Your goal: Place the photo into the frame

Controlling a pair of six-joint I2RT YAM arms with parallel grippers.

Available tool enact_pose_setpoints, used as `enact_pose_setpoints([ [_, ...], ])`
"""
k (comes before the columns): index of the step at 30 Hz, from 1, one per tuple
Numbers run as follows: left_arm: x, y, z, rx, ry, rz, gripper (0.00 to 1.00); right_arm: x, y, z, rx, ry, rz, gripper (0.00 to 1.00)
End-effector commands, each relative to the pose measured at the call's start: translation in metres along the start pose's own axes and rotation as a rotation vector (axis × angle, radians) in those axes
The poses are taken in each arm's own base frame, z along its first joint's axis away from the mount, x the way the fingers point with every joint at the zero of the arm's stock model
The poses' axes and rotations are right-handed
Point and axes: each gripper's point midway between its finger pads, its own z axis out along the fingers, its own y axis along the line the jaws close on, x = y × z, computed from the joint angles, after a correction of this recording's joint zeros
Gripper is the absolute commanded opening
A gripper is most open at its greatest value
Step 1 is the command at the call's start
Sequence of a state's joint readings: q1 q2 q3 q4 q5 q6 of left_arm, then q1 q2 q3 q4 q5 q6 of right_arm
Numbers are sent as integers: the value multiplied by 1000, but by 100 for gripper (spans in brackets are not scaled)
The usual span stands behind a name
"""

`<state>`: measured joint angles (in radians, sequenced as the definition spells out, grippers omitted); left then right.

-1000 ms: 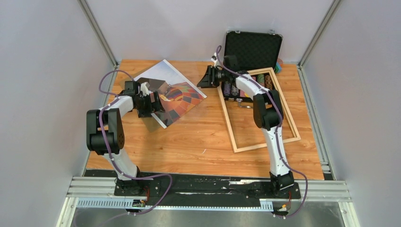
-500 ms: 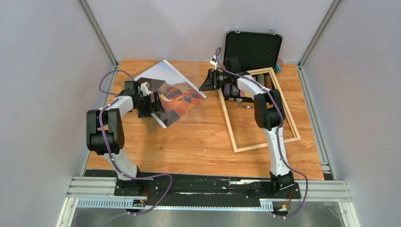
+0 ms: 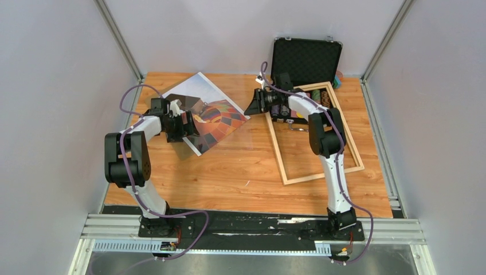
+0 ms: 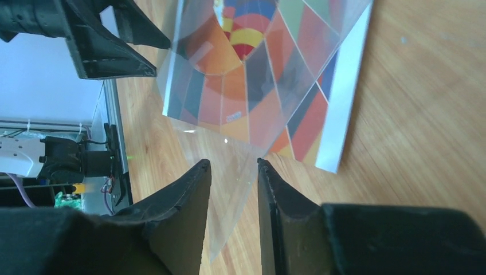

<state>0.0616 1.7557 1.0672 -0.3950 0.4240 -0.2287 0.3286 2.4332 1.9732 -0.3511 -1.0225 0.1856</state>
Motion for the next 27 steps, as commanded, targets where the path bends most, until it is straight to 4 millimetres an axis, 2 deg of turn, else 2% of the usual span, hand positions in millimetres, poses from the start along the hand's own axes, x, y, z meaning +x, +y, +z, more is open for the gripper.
enact_pose_setpoints([
  [1,23,0,12,23,82,-13,100,25,30,16,-35,51,146,32],
  [11,23,-2,11,34,82,-14,100,22,25,14,60,-23,330,30],
  [16,23,-4,7,35,91,-7,100,24,33,13,78,-31,380,29],
  [27,35,-5,-15,23,120,77,100,54,55,10,160,-40,531,30],
])
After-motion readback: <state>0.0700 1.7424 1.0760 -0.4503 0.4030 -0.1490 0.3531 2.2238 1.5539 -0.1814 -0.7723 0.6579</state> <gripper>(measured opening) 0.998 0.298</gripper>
